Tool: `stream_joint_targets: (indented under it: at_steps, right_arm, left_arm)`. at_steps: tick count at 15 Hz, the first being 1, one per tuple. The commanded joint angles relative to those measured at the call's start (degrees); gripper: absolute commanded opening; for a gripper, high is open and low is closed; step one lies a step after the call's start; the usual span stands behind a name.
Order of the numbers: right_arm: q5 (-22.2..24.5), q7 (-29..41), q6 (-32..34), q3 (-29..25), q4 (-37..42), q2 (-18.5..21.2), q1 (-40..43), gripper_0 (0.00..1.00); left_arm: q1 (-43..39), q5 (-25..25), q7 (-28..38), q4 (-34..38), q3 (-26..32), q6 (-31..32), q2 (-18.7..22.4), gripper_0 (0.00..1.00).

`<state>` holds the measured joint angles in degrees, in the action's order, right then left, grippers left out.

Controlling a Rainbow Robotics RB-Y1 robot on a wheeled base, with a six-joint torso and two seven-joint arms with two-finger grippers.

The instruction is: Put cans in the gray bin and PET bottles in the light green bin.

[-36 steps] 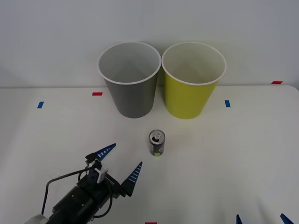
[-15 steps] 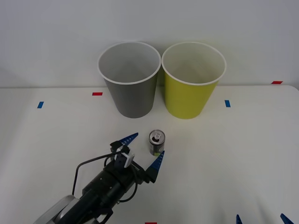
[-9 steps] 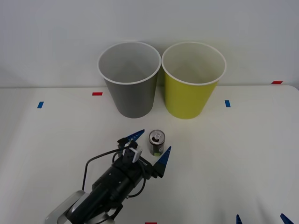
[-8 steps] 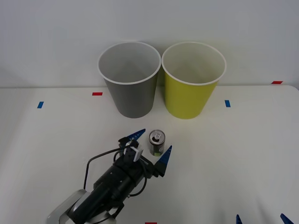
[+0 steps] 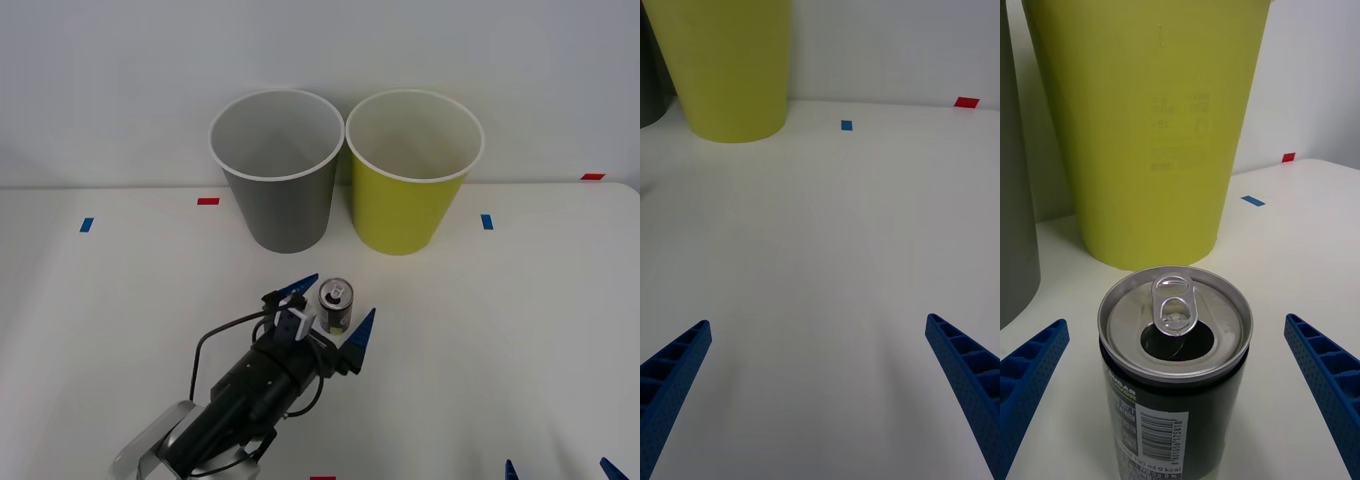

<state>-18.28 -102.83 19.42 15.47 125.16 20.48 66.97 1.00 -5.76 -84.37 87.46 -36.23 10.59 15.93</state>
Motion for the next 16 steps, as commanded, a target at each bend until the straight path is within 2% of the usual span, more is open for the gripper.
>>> stream_joint_targets:
  at_steps: [1, 2, 3, 4, 5, 6, 12, 13, 16]
  right_arm:
    - [0.0, 0.0, 0.0, 0.0, 0.0, 0.0, 0.0, 1.00]
    - [0.0, 0.0, 0.0, 0.0, 0.0, 0.0, 0.0, 1.00]
    - [0.0, 0.0, 0.0, 0.0, 0.0, 0.0, 0.0, 1.00]
    - [0.0, 0.0, 0.0, 0.0, 0.0, 0.0, 0.0, 1.00]
    - [0.0, 0.0, 0.0, 0.0, 0.0, 0.0, 0.0, 1.00]
    - [0.0, 0.0, 0.0, 0.0, 0.0, 0.0, 0.0, 1.00]
    - [0.0, 0.0, 0.0, 0.0, 0.0, 0.0, 0.0, 1.00]
    - [0.0, 0.0, 0.0, 0.0, 0.0, 0.0, 0.0, 1.00]
    - [0.0, 0.0, 0.0, 0.0, 0.0, 0.0, 0.0, 1.00]
  left_arm:
    - [0.3, 0.0, -0.1, -0.5, 0.0, 0.0, -0.5, 1.00]
    - [0.4, 0.2, -0.1, -0.6, 0.0, 0.0, -0.5, 1.00]
    - [0.5, 0.4, -0.2, -0.5, 0.0, 0.0, -0.5, 0.42]
    - [0.5, 0.4, -0.3, -0.5, 0.1, 0.0, -0.5, 0.07]
    - [0.5, 0.5, -0.4, -0.5, 0.2, 0.0, -0.5, 0.01]
    - [0.5, 0.5, -0.4, -0.5, 0.3, 0.0, -0.5, 0.00]
    - [0.5, 0.9, -1.5, -0.4, 1.5, 0.0, -0.5, 0.00]
    - [0.4, 0.9, -1.6, 0.3, 1.9, -1.1, -0.5, 0.00]
    - [0.3, 1.0, -1.8, 7.4, 3.0, -11.9, 0.9, 0.00]
